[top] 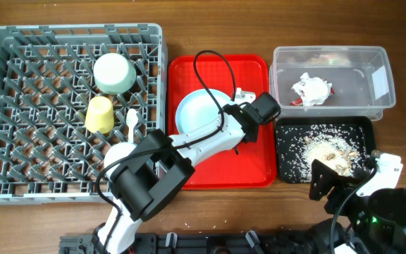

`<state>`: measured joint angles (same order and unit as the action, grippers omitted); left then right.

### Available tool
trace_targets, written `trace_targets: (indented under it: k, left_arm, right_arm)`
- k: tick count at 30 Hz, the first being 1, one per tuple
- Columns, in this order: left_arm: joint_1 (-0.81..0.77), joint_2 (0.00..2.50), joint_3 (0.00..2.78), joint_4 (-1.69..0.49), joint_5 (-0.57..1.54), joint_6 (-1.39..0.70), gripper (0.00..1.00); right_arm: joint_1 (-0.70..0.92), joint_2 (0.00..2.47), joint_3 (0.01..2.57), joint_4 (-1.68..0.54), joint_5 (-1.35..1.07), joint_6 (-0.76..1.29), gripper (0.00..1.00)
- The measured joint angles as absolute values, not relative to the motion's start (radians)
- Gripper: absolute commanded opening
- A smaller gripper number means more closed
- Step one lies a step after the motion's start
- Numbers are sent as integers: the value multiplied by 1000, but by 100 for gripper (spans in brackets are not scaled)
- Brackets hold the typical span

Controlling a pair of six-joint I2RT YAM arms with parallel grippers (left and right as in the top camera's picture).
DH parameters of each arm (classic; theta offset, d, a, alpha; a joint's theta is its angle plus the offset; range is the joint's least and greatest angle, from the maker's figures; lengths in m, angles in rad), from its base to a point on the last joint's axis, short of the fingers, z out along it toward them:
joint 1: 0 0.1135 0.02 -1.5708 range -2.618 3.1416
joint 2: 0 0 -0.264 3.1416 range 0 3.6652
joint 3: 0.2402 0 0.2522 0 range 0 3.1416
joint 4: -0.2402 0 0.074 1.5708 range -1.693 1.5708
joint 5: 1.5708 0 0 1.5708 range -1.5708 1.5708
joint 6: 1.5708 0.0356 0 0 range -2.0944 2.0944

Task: Sort waste into correct bins and load items into the dishwasher rack
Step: 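Lift the plate and stand it upright at the rack's right edge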

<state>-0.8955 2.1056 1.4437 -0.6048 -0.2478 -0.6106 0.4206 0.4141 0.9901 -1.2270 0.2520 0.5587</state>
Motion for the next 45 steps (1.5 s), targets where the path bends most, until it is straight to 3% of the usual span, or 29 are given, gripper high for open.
trace_targets:
  k: [2, 8, 13, 18, 22, 28, 32, 38, 45]
  left_arm:
    - [-896, 2110, 1444, -595, -263, -611, 4]
    - [-895, 2109, 1452, -623, -332, -603, 4]
    - [-867, 2016, 1535, -742, -247, -579, 4]
    - [-686, 1706, 1730, -797, 39, -512, 4]
    - [-386, 1538, 1768, -806, 344, -482, 4]
    - [75, 1729, 1758, -727, 1045, -454, 4]
    - [185, 1856, 1754, -688, 1291, -457, 4]
    - [225, 2000, 1753, -663, 1376, -457, 4]
    - [219, 2036, 1753, -623, 1269, -457, 4]
  right_arm:
    - [421, 414, 990, -1227, 252, 559, 100]
    - [421, 414, 990, -1227, 252, 559, 100]
    - [421, 414, 990, -1227, 252, 559, 100]
    - [421, 414, 990, -1227, 252, 559, 100]
    - [421, 414, 990, -1227, 252, 559, 100]
    - [421, 414, 990, -1227, 252, 559, 100]
    - [421, 414, 990, -1227, 252, 559, 100]
    - [421, 414, 990, -1227, 252, 559, 100]
    - [421, 414, 990, -1227, 252, 559, 100]
